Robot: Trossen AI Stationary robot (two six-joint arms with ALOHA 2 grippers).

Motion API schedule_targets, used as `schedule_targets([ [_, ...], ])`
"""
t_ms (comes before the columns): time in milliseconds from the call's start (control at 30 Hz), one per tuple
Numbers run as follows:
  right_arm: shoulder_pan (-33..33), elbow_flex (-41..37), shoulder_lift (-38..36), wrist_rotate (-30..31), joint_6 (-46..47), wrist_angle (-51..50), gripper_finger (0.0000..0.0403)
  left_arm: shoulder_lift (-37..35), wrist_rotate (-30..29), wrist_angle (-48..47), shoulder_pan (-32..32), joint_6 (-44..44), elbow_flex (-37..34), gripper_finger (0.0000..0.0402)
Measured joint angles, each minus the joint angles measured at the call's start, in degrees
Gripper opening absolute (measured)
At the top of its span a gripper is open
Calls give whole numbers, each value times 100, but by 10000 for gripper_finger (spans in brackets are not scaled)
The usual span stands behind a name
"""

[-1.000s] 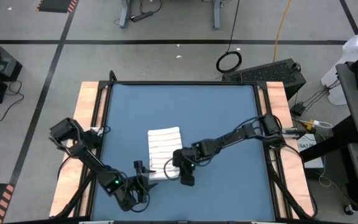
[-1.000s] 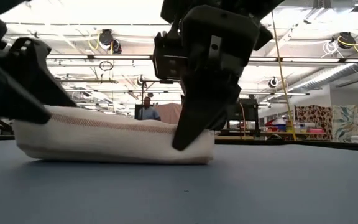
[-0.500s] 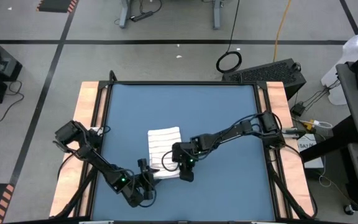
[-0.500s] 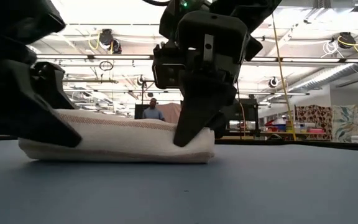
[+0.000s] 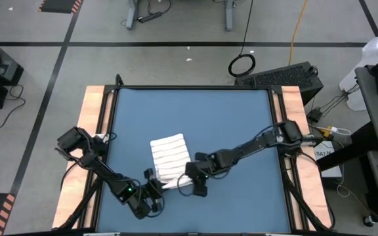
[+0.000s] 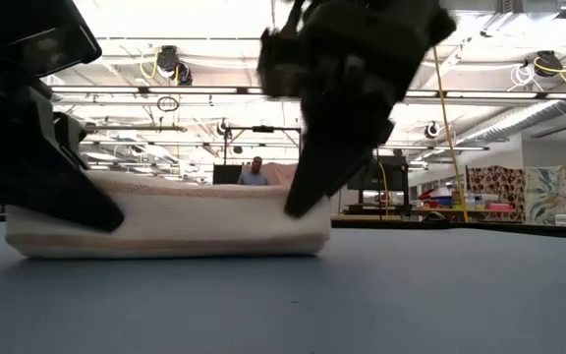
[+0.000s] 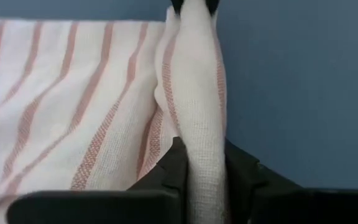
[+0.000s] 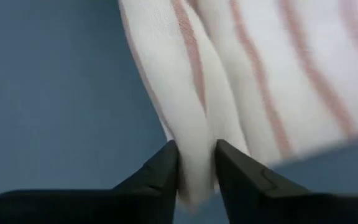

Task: Roll towel
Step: Roll the white towel

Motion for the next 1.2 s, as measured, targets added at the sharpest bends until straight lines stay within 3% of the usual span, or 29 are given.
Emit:
schedule_targets([
  [200, 741, 2, -406, 1512, -412, -416, 162, -16, 192, -117, -26, -508, 3, 79],
  [500, 1723, 15, -11, 3477, -1166, 371, 239, -75, 386, -68, -85, -381, -7, 84],
  [633, 1747, 20, 56, 3554, -1247, 649, 259, -77, 560, 53, -92, -265, -8, 84],
  [733, 1726, 20, 59, 3200, -1312, 713, 260, -77, 579, 60, -90, -268, -8, 85],
  [867, 1626, 20, 62, 2715, -1333, 862, 252, -77, 579, 58, -90, -383, -8, 85],
  [1200, 1196, 26, 354, 2370, -1459, 977, 230, -73, 603, 58, -87, -414, -10, 86],
])
